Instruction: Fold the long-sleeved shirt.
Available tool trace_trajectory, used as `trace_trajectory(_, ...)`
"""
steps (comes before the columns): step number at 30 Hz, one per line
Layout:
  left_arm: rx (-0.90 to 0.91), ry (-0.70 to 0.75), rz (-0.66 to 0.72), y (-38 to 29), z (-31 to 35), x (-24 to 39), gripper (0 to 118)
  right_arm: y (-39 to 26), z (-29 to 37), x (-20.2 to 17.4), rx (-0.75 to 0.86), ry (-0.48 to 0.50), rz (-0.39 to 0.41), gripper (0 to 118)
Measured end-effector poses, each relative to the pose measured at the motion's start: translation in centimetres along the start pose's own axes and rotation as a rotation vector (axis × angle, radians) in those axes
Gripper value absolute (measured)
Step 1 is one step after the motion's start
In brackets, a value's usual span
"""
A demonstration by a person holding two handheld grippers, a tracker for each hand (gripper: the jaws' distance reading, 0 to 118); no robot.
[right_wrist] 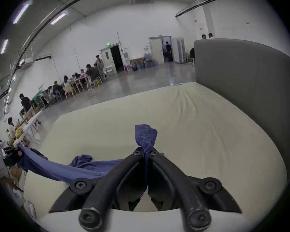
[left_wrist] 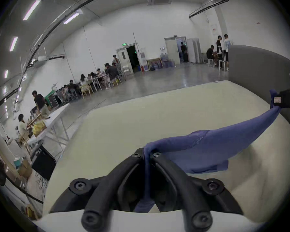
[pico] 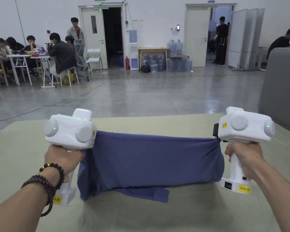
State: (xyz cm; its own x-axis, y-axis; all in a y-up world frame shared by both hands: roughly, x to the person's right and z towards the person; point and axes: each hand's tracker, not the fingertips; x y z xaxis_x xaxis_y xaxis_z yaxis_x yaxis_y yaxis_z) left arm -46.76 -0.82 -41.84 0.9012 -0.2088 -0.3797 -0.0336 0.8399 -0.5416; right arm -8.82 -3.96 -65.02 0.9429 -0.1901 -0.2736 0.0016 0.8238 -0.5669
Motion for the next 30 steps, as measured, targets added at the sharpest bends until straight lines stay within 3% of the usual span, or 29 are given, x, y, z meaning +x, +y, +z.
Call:
trace_trajectory(4, 0.056, -0.075, 0.127, -1.8, 4.7, -1.0, 0, -1.8, 6.0, -0.2, 0.079, 0.037, 0.029, 0)
trace_trajectory(8, 0.073, -0.109, 0.209, -6.9, 10.8, -1.6, 0, -7.3, 14.5, -0.7, 0.130, 0.004, 0.165, 0)
trace_trajectory(14, -0.046, -0.140, 0.170, -19.0, 18.8, -0.5, 0, -20.8, 23.5, 0.6, 0.001, -0.050, 0.191, 0)
trace_trajectory(18, -0.243, -0.206, 0.172, -28.2, 21.7, 0.0, 0, -30.4, 26.0, 2.4, -0.183, -0.107, 0.287, 0)
trace_trajectory(22, -0.397, -0.242, 0.171, -34.1, 21.9, 0.0, 0, -36.0, 25.9, 4.0, -0.353, -0.118, 0.281, 0)
trace_trajectory(25, -0.420, -0.238, 0.124, -36.0, 22.2, 0.3, 0, -38.4, 26.5, 4.2, -0.458, -0.124, 0.335, 0)
trace_trajectory(28, -0.402, -0.240, 0.109, -36.3, 22.2, 0.1, 0, -38.8, 26.9, 4.3, -0.444, -0.122, 0.329, 0)
trace_trajectory(30, -0.374, -0.253, 0.138, -35.7, 22.4, -0.3, 2, -37.9, 27.8, 4.4, -0.398, -0.116, 0.272, 6)
